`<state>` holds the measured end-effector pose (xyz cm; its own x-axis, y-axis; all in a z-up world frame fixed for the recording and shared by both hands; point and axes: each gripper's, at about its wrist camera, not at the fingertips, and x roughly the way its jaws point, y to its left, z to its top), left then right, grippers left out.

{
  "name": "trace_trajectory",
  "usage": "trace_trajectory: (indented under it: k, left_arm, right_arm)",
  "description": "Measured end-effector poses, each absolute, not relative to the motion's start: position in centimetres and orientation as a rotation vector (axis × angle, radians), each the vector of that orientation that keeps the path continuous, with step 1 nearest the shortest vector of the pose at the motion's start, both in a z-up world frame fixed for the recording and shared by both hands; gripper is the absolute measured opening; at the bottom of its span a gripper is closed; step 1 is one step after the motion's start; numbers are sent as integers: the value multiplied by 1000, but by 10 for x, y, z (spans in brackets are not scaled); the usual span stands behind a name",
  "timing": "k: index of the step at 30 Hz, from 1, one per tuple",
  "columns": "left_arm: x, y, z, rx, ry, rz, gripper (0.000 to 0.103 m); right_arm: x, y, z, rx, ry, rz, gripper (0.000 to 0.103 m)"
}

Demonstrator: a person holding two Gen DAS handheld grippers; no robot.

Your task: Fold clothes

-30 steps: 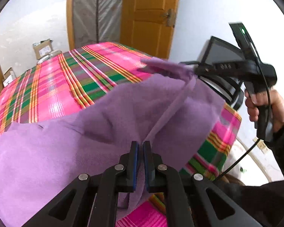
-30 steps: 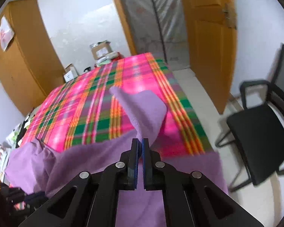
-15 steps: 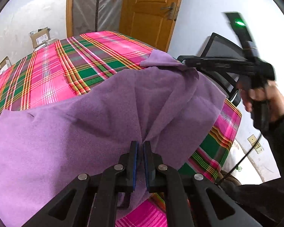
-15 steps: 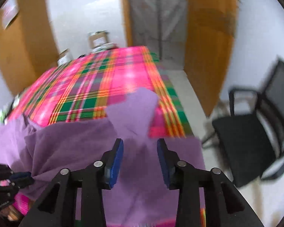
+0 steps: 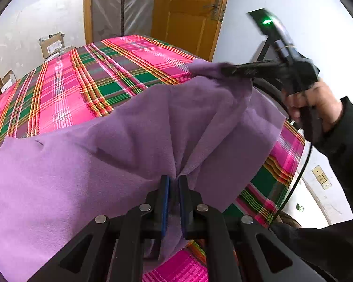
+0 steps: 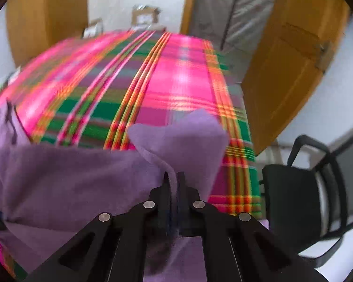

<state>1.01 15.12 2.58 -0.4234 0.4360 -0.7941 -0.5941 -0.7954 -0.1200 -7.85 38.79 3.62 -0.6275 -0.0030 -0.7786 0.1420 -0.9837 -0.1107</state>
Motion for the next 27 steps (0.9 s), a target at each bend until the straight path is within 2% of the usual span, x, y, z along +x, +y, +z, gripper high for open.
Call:
trace_trajectory:
  k: [10,16,21,23,25,27]
  left_arm:
    - [14,152,28,-1157,266,2227,7]
    - [16,152,27,-1156,284,2227,8]
    - [19,155,28,-1151,313,2231,8]
    - [19,158,28,-1150,332,2233,8]
    - [19,159,29,-1143,335,2238,8]
    - [18,159,31,-1138,328,2241,8]
  right_arm:
    - [-10,476,58,1167,-367,-2914,3]
    - [29,514,17,1214,-832,-2818,4]
    - [46,546,-10,1179,-1215,-2646,10]
    - [46,555,-15,1113,-1336,-2577,24]
    - [46,563,-18,1078,-1421,-2527,30]
    - [46,569,-23,1053,-1495,-2488,32]
